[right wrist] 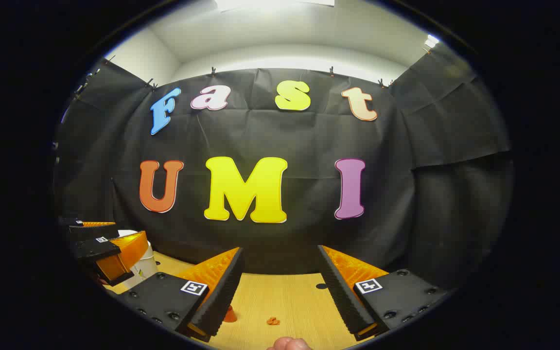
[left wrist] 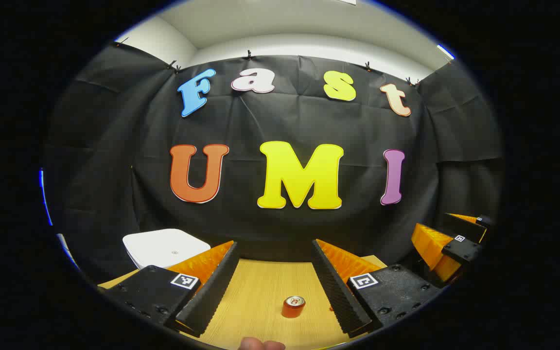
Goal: Press the lid of the desktop garbage bin to open it, pick up the crumpled paper on the desktop and throw it into the bin, then pick up the pop can on the desktop and drop it into the bin, and finally close the garbage bin lid.
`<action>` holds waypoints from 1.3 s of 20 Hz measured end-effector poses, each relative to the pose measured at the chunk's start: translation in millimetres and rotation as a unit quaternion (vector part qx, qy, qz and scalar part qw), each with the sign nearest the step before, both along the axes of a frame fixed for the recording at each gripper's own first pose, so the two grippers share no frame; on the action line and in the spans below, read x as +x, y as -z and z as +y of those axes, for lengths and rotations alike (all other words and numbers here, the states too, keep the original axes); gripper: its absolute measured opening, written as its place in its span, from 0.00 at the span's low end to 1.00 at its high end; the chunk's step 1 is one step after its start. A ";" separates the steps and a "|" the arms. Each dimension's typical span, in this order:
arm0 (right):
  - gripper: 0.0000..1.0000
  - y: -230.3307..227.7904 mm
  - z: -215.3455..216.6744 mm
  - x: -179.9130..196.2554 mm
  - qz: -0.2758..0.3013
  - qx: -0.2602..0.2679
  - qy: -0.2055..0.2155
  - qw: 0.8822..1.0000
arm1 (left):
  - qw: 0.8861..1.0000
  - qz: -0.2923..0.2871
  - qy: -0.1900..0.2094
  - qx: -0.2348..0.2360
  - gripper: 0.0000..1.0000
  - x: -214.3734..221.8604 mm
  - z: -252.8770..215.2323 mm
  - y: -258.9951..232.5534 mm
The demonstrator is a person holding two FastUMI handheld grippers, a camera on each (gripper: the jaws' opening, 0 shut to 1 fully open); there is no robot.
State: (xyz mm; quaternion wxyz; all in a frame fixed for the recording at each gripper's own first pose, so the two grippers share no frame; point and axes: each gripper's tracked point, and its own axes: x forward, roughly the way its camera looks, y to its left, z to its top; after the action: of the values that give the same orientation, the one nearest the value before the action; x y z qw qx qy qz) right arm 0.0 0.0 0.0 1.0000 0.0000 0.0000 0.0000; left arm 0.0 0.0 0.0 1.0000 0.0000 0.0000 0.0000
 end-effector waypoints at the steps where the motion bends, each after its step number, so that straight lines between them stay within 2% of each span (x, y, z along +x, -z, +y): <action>1: 0.94 -1.7 0.7 0.1 -0.003 -0.002 -0.002 1.000 | 1.000 -0.001 0.001 0.003 1.00 0.6 -1.4 -0.1; 2: 0.94 -3.0 2.6 0.9 -0.007 -0.003 -0.005 1.000 | 1.000 -0.002 0.000 0.006 0.97 1.1 -2.5 0.0; 8: 0.94 -6.2 7.0 6.7 -0.005 0.004 -0.019 1.000 | 1.000 -0.007 -0.012 0.003 0.97 2.5 2.0 -8.4; 26: 0.94 0.7 -3.5 20.2 0.006 0.014 -0.015 1.000 | 0.999 -0.008 -0.033 0.025 0.97 10.8 6.8 -9.9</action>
State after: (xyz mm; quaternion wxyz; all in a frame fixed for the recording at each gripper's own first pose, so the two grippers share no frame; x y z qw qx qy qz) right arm 20.2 -3.5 -0.7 0.9998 0.0141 0.0056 0.0153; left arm 10.8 6.8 9.9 0.9991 0.0248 -0.0082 0.0333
